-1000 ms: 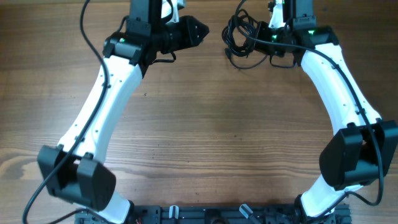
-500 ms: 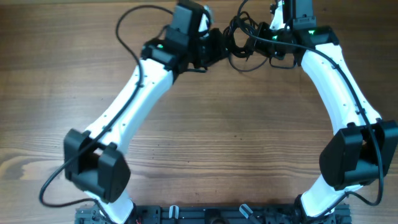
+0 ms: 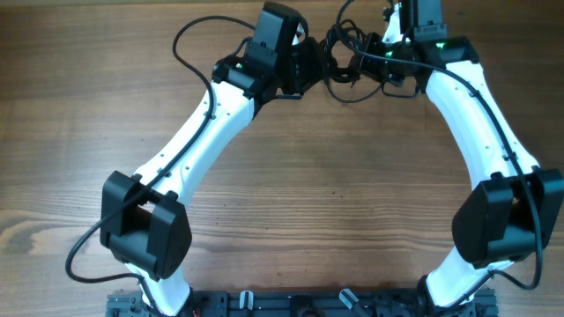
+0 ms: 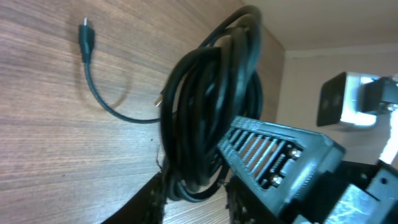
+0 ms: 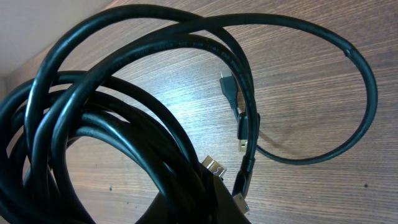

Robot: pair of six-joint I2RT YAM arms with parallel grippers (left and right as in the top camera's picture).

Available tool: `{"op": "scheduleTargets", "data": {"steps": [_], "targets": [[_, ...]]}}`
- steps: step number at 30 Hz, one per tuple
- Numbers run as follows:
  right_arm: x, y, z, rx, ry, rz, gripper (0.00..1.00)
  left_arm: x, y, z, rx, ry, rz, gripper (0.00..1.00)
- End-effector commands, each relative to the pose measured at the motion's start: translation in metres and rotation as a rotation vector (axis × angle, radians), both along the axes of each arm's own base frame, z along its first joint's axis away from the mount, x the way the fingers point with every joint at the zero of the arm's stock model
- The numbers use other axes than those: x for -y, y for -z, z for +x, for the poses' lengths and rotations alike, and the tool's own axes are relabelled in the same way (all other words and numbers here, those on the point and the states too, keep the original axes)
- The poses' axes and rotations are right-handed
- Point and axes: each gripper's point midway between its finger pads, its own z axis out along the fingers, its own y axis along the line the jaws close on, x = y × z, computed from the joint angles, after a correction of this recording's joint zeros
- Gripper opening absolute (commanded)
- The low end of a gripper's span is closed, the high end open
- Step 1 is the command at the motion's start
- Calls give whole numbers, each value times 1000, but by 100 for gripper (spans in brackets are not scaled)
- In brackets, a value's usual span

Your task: Untangle cables

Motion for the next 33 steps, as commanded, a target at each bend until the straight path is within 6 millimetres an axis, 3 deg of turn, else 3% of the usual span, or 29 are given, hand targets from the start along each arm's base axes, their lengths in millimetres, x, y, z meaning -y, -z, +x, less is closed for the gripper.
{"op": "scheduleTargets", "data": {"steps": [1,17,33], "targets": [[1,-2,4,8,13,-12,4,5,2,0,-12,14,-19,39],[-19,0,-1,16,-8,-48,4,-1,7,3,-10,-13,12,40],[-57,-22,-21,6,-193,151,4,-26,24,11,-17,-126,137,39]]}}
